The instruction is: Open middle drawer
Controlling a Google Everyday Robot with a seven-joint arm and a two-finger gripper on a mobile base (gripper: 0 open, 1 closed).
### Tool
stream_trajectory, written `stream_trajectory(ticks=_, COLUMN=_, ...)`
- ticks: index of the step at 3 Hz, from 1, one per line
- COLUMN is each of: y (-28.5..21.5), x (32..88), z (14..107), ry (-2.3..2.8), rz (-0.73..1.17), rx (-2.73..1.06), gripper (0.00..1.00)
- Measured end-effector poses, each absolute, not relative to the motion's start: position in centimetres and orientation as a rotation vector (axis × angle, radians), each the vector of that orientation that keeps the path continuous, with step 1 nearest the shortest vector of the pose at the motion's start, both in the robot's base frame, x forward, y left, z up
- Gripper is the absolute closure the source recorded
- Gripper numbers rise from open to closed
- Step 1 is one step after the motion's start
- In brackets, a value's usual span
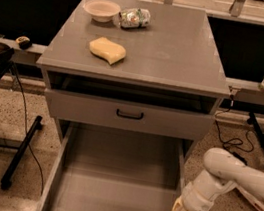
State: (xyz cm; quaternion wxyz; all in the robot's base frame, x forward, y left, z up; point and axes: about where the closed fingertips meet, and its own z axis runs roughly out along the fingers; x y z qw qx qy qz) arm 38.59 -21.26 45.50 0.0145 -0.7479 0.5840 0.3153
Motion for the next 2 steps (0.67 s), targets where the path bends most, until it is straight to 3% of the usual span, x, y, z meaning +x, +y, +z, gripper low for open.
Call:
stream_trajectory(ticks=1, y=-21.82, x=40.48, z=49.48, ry=1.847, rz=0.861, rx=-2.174, gripper=0.27)
stream_trajectory(ticks=2, y=-21.96, x=40.44, z=49.78, ry=1.852, rz=0.858, rx=-2.161, gripper=0.04)
